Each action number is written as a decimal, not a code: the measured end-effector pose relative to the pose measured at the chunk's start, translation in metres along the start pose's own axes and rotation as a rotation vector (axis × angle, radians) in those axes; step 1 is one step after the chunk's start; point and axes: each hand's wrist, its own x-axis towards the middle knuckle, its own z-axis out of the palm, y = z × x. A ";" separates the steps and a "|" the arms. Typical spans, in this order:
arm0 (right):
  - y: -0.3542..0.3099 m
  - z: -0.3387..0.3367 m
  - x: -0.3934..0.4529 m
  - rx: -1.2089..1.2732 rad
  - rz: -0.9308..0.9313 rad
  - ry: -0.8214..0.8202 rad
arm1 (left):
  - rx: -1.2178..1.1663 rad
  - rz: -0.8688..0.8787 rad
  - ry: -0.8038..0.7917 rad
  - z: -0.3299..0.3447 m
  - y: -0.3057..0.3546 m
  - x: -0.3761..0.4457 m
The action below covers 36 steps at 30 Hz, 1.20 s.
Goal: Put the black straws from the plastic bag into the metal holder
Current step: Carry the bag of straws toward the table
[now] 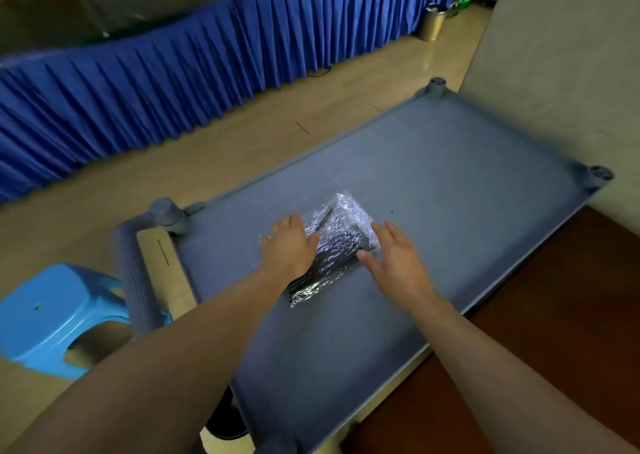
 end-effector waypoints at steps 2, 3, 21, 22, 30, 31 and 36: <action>0.006 0.004 0.004 -0.012 0.018 -0.012 | 0.016 -0.006 0.003 0.005 0.002 0.004; 0.010 0.008 0.006 -0.022 0.026 -0.024 | 0.021 -0.005 0.004 0.010 0.001 0.007; 0.003 0.044 0.026 1.000 0.531 0.197 | -0.295 -0.247 -0.039 0.008 -0.015 0.013; 0.001 0.046 0.026 1.033 0.561 0.188 | -0.361 -0.284 -0.056 0.008 -0.016 0.012; -0.004 0.050 0.025 1.003 0.634 0.100 | -0.873 -0.421 -0.177 0.003 -0.030 -0.008; -0.005 0.050 0.024 0.998 0.633 0.083 | -0.896 -0.412 -0.196 0.003 -0.032 -0.011; -0.016 0.048 0.020 0.971 0.635 0.071 | -0.981 -0.350 -0.281 0.006 -0.040 -0.027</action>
